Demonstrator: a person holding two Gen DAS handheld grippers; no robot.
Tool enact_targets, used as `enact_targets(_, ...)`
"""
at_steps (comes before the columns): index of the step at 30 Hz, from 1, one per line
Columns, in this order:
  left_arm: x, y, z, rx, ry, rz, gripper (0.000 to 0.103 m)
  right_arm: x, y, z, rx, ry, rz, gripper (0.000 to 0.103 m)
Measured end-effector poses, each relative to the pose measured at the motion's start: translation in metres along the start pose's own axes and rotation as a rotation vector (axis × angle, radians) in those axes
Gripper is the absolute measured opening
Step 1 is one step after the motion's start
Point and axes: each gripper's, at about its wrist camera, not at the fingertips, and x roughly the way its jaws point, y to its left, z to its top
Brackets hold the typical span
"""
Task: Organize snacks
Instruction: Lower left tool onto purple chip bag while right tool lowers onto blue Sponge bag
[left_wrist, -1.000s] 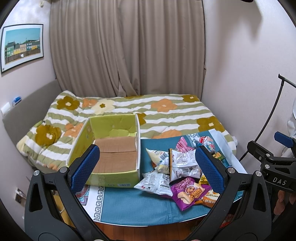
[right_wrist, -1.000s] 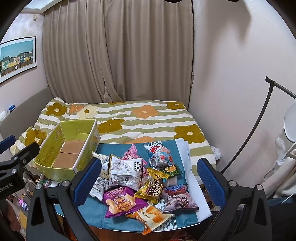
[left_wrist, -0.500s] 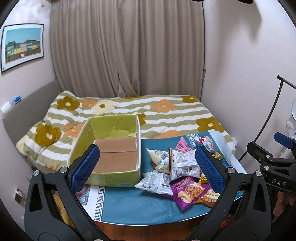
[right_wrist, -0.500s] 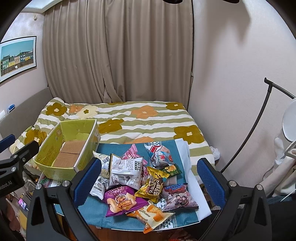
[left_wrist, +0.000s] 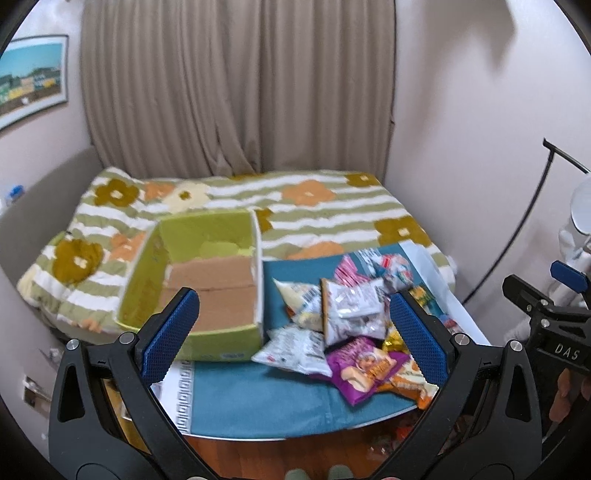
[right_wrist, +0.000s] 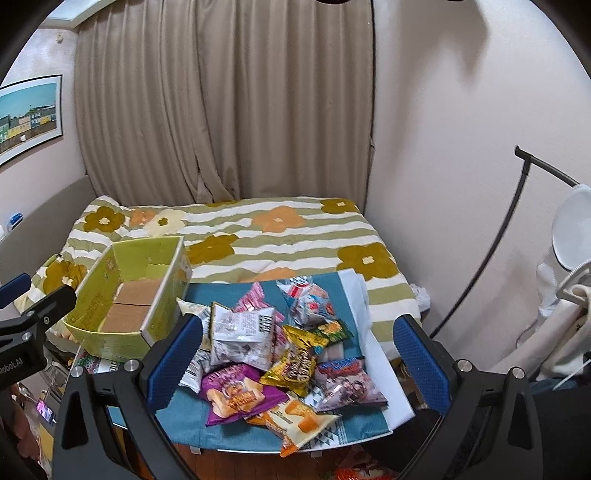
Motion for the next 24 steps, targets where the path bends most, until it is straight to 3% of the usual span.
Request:
enact_targets(9,0.059,-0.021,-0.04,-0.038,0.175,-0.055,0.102,0.037,-0.039,-0.028,0.029,0.112,-0.033,0.103)
enact_targets(19,0.149,-0.063,-0.096,-0.178,0.388,-0.013,0.102,0.132,-0.078,-0.07,-0.054,0.276,0.074,0.103)
enact_targets(24,0.186,-0.078,-0.111,-0.236,0.444,0.01,0.102,0.171,-0.084,-0.086,-0.113,0.333,0.131,0.103)
